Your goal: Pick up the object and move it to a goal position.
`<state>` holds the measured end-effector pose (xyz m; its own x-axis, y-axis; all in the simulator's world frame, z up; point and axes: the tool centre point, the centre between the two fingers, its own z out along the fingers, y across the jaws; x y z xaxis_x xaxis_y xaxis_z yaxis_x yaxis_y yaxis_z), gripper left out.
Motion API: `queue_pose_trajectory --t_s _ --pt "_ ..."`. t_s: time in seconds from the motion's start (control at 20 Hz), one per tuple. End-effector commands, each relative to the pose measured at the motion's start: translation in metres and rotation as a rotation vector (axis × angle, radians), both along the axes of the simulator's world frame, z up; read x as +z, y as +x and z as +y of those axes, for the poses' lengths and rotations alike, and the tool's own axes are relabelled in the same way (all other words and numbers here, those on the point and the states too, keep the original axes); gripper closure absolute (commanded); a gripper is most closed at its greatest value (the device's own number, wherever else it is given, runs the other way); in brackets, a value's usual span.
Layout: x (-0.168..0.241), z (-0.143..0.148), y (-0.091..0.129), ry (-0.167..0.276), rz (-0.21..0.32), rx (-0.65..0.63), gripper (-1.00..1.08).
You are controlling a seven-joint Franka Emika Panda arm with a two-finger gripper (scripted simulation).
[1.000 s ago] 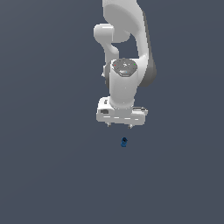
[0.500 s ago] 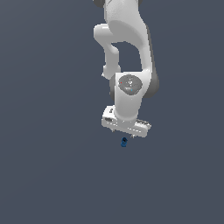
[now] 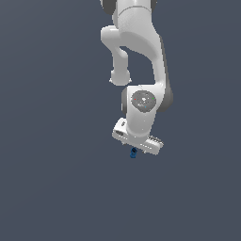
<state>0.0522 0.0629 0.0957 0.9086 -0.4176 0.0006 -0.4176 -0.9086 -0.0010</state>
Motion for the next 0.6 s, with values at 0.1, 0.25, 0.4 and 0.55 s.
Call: queue_pose_trajectory --t_s 0.1,0.25,0.4,0.55 --pt "-0.003 0.001 0.001 -0.001 0.001 -0.016 -0.92" --pt "-0.004 0.001 0.001 0.000 0.001 -0.011 -0.92" --pt "-0.012 0.001 0.001 -0.001 0.001 -0.012 -0.92" --pt "-0.027 0.001 0.000 -0.001 0.001 -0.014 -0.92"
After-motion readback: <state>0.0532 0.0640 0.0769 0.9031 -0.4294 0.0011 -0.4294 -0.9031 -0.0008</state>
